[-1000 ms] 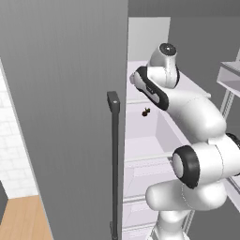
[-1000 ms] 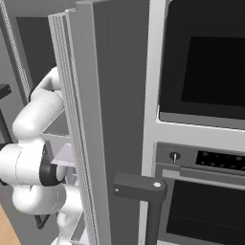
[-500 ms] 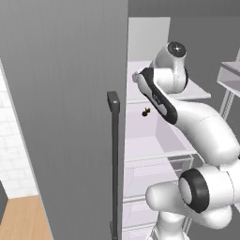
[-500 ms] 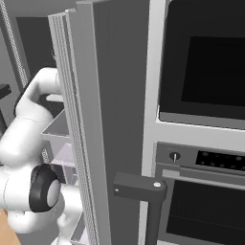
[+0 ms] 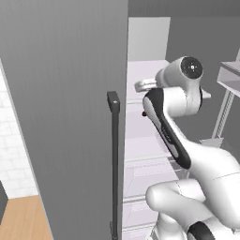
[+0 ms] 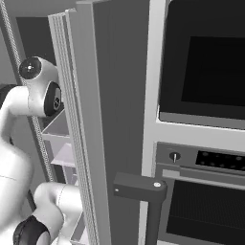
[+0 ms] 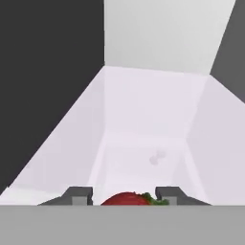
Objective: Take the strawberry from the fridge and place it on top of the pancake, located on the dining counter.
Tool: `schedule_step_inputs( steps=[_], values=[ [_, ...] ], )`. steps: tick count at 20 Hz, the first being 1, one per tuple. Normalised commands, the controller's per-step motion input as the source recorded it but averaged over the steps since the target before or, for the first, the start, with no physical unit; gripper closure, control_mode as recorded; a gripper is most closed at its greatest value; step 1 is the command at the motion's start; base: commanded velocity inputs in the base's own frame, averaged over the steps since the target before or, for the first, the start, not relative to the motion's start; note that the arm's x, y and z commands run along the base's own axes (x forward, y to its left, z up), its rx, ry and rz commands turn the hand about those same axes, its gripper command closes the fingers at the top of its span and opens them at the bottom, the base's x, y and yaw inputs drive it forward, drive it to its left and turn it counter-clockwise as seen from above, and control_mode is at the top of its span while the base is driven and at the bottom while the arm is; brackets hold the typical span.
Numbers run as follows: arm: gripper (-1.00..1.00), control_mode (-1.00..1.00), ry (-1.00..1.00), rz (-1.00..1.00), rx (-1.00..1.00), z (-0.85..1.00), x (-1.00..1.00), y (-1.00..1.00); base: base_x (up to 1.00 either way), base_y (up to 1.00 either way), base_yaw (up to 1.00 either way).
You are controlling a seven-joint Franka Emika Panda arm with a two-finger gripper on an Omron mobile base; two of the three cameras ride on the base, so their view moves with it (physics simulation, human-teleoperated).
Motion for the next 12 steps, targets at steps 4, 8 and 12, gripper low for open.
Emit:
schedule_step_inputs(
  steps=[4,8,12],
  values=[
    [1.00,-1.00,-0.17,0.00,0.05,-0.02,-1.00,-0.07,0.00,0.00,0.00],
    [1.00,-1.00,-0.05,-0.02,0.03,0.00,-1.00,0.00,0.00,0.00,0.00],
    [1.00,-1.00,0.03,-0.03,0.06,0.04,-1.00,-0.03,0.00,0.00,0.00]
  ],
)
